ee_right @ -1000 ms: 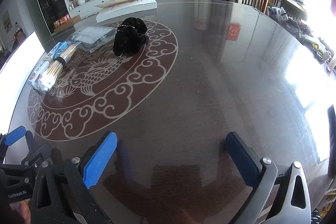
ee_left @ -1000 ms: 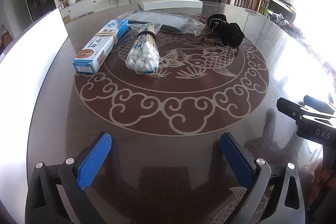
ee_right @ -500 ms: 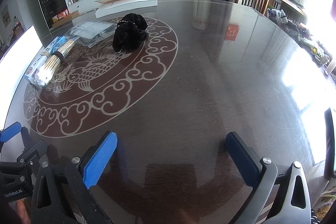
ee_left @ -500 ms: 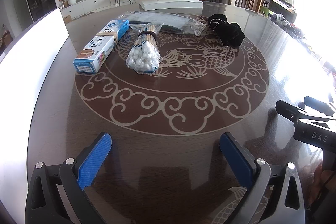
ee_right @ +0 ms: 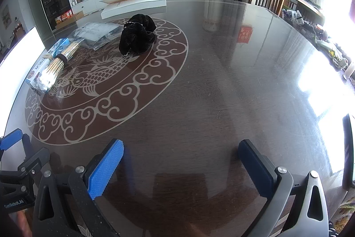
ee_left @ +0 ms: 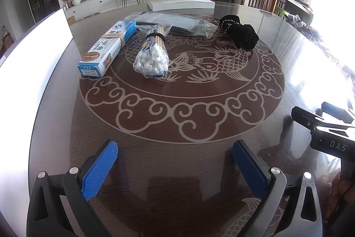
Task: Organize objects
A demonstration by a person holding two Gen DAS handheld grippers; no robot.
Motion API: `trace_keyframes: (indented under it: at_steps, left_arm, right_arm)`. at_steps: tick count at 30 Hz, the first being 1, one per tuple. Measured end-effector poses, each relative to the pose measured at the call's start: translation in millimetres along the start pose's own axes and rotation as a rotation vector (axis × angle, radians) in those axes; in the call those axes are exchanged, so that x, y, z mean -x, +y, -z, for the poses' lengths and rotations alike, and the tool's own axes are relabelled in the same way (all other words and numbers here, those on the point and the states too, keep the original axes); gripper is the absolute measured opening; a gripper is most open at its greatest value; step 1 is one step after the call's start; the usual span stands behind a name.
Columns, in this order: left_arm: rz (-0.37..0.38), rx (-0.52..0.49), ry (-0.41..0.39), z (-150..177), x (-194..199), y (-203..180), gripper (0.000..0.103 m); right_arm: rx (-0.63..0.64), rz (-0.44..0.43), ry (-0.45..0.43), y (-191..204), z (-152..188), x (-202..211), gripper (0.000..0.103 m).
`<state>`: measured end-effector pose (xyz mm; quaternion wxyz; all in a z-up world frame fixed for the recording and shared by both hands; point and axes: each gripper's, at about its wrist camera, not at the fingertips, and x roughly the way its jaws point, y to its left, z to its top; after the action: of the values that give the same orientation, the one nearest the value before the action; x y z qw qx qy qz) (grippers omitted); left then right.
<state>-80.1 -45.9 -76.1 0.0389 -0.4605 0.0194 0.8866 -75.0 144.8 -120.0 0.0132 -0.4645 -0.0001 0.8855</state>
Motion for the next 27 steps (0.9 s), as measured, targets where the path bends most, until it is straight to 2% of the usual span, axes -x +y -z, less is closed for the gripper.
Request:
trace_keyframes:
  at_steps: [10,13,16,18,20,23,25,27]
  left_arm:
    - [0.003,-0.002,0.0,0.2,1.7,0.6,0.103]
    - [0.035,-0.001,0.018,-3.9,3.8,5.9,0.103]
    - [0.042,0.113,-0.081,-31.1,28.1,36.4,0.103]
    - [0.002,0.191,-0.157,-62.0,44.3,62.8,0.103]
    - [-0.052,0.239,-0.174,-96.8,45.5,85.7,0.103]
    - [-0.124,0.185,-0.079,-137.2,12.2,102.2,0.103]
    - [-0.165,0.127,-0.015,-148.9,-14.9,106.8,0.101]
    - [-0.165,0.08,0.052,-152.3,-41.7,108.6,0.101]
  right_arm:
    - [0.0,0.0,0.0,0.0,0.1,-0.4,0.103]
    - [0.0,0.0,0.0,0.1,0.1,-0.5,0.103]
    - [0.0,0.0,0.0,0.0,0.0,-0.5,0.103]
    - [0.0,0.0,0.0,0.0,0.1,-0.6,0.103]
    - [0.0,0.0,0.0,-0.1,0.2,-0.6,0.103]
    - [0.0,0.0,0.0,0.0,0.2,-0.7,0.103]
    - [0.0,0.0,0.0,0.0,0.2,-0.8,0.103]
    - [0.0,0.0,0.0,0.0,0.2,-0.8,0.103]
